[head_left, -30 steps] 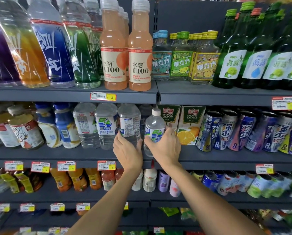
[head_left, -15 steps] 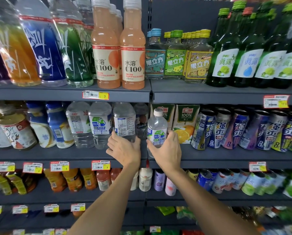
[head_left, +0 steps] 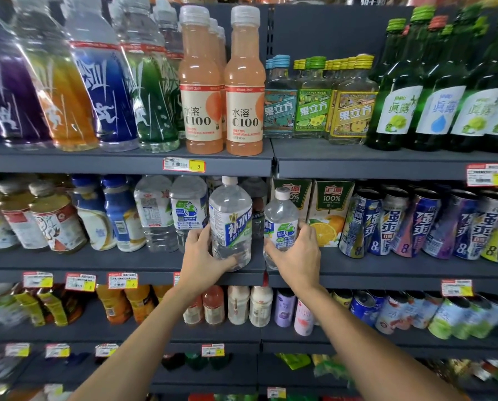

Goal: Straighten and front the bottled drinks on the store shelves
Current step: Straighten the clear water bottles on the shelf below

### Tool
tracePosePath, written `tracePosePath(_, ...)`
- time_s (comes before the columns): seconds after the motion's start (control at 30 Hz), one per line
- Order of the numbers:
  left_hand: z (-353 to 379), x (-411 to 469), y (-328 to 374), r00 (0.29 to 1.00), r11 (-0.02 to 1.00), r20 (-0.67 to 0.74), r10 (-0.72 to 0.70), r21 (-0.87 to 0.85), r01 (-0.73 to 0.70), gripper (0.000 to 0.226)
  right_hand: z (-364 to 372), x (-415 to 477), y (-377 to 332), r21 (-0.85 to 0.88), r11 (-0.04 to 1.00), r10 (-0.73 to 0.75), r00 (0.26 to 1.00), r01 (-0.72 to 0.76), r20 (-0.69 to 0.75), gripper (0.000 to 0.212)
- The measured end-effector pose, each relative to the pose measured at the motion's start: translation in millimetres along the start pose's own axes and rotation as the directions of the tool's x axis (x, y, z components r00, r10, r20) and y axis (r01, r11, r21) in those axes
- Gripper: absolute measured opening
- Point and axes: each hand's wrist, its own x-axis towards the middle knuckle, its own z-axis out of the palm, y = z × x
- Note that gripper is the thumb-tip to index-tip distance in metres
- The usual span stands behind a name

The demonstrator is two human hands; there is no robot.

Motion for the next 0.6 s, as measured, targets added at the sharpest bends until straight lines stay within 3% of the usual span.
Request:
tracePosePath(0.17, -0.5, -5.3, -3.7, 0.999, 0.999, -0.043, -0.007, -0.035, 0.006, 0.088, 1.0, -1.8, -3.5, 0.052, 0.999, -0.012, 1.000, 0.012, -0.009, 0.066)
tracePosePath(0.6, 14.4, -22.6, -6.0, 0.987, 1.000, -0.159, -0.011, -0.022, 0.008, 0.071, 21.5, -13.4, -24.5, 0.122, 0.992, -0.037, 0.999, 0.032, 0.037, 0.072)
